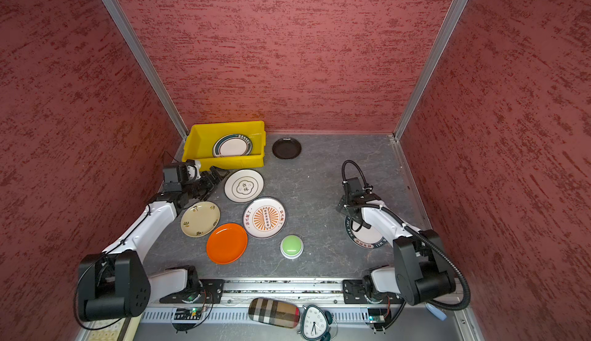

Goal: Place the plates into the plastic bin on the countertop
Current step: 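Lower the right gripper onto the rim of the green-rimmed HAO SHI WEI plate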

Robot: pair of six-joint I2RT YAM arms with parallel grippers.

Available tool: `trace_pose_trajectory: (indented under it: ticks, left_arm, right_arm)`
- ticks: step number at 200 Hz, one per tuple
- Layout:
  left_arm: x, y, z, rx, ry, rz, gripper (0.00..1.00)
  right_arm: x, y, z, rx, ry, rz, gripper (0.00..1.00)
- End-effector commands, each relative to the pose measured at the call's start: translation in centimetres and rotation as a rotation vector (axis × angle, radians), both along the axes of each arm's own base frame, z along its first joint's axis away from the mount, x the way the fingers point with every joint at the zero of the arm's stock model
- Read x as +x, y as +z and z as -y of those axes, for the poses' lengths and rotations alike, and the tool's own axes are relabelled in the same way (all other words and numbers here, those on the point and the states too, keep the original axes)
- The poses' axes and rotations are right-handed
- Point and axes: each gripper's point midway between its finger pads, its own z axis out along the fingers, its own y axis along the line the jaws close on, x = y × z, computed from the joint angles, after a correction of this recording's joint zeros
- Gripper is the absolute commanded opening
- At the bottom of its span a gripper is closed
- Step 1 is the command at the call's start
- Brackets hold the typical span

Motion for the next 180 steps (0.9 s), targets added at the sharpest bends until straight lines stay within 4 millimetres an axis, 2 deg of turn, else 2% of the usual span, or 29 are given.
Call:
trace_pose_trajectory:
  ticks: [1, 34, 73, 112, 156, 180]
  left_arm:
    - [0.7, 1.1, 0.1, 0.006, -0.007, 0.037, 0.99]
    - [0.6, 1.0, 0.0, 0.007, -0.005, 0.034, 1.00]
    - [0.6, 1.0, 0.0, 0.008, -0.008, 0.031, 0.99]
    - [0.8, 1.6, -0.3, 0.011, -0.001, 0.037, 0.99]
    - [0.6, 1.1, -0.3, 0.008, -0.002, 0.025, 0.99]
    - [0.7, 1.3, -0.3, 0.008, -0.001, 0.028, 0.99]
  right_arm:
    - [0.2, -0.6, 0.5, -0.030, -0.001, -0.003, 0.99]
    - [0.4, -1.0, 0.3, -0.025, 0.005, -0.002, 0.99]
    - [0.3, -1.7, 0.2, -0.020, 0.010, -0.018, 0.91]
    - [0.3, -2.1, -0.1, 0.000, 0.011, -0.015, 0.77]
    - [0.3, -2.7, -0.6, 0.027, 0.015, -0.013, 0.58]
    - [0.4, -2.9, -0.7, 0.034, 0.016, -0.013, 0.52]
